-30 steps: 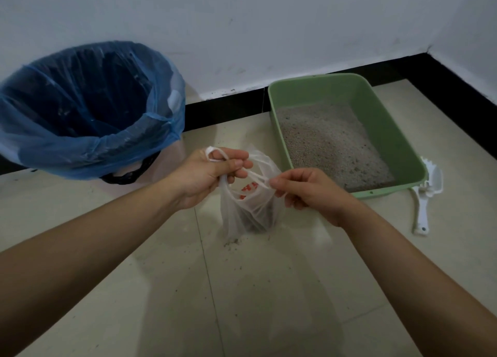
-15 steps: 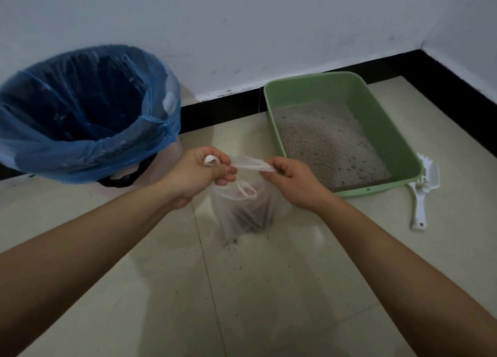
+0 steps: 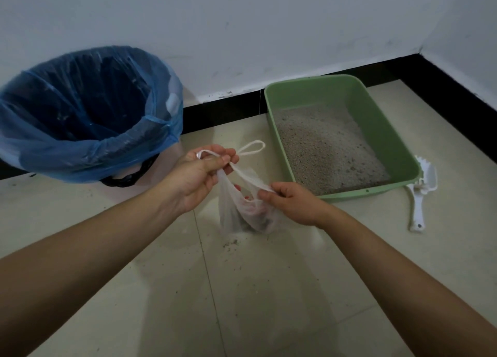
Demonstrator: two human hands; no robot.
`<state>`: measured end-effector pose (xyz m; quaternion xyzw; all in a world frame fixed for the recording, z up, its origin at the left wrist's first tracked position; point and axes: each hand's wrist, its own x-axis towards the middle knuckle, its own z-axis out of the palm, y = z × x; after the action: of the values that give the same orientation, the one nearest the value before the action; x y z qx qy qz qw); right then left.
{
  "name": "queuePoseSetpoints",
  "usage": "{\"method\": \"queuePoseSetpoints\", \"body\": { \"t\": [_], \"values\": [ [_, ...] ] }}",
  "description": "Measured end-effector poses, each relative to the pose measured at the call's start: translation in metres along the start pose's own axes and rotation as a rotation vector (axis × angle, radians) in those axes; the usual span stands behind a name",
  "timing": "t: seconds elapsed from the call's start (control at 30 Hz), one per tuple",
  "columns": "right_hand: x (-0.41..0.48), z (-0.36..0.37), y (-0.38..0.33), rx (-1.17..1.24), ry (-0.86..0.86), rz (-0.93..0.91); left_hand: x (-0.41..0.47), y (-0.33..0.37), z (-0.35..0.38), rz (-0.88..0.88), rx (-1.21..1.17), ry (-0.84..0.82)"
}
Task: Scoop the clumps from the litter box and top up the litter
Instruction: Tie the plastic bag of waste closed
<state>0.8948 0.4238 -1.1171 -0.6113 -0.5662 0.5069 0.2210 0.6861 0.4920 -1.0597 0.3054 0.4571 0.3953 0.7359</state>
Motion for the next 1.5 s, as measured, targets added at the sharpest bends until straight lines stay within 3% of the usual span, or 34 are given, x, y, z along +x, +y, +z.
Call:
{"method": "queuePoseSetpoints", "body": {
  "t": [0.07,0.17,0.4,0.6,0.73,0.8,0.83,0.9,0.97,1.07,1.17,1.33,1.43,1.5],
  "values": [
    [-0.001,-0.005,0.0,0.07,-0.043,0.027,-0.003,0.0,-0.001,0.002,0.041,-0.044],
    [-0.002,-0.01,-0.011,0.421,-0.04,0.036,-0.006,0.0,-0.002,-0.004,0.057,-0.091],
    [0.009,0.002,-0.028,0.916,0.334,-0.01,-0.011,-0.002,0.007,-0.052,0.053,-0.12],
    [0.008,0.003,-0.048,1.555,0.391,-0.015,-0.013,0.004,0.023,-0.051,-0.288,-0.033],
    [0.009,0.009,-0.063,1.776,0.478,-0.013,-0.011,0.003,0.026,-0.07,-0.445,0.097],
    [0.014,0.005,-0.054,1.67,0.566,0.073,-0.007,-0.004,0.014,-0.07,-0.397,0.187],
    [0.015,0.001,-0.046,1.548,0.627,0.13,-0.006,-0.009,0.005,-0.046,-0.263,0.232],
    [0.016,-0.01,-0.025,1.258,0.761,0.261,-0.006,-0.023,-0.014,0.06,0.203,0.276],
    [0.015,-0.017,-0.003,0.998,0.852,0.37,-0.009,-0.036,-0.026,0.175,0.693,0.21],
    [0.016,-0.017,0.018,0.591,0.89,0.371,-0.011,-0.044,-0.036,0.29,1.102,0.127],
    [0.013,-0.015,0.022,0.249,0.932,0.294,-0.009,-0.046,-0.043,0.298,1.193,0.145],
    [0.001,-0.01,0.011,0.06,0.961,0.105,-0.022,-0.049,-0.039,0.457,1.284,0.048],
    [-0.006,-0.013,-0.006,0.125,0.944,-0.05,-0.029,-0.038,-0.023,0.568,1.06,0.054],
    [-0.008,-0.013,-0.016,0.048,0.934,-0.175,-0.027,-0.027,-0.012,0.58,0.862,0.121]
  ]
}}
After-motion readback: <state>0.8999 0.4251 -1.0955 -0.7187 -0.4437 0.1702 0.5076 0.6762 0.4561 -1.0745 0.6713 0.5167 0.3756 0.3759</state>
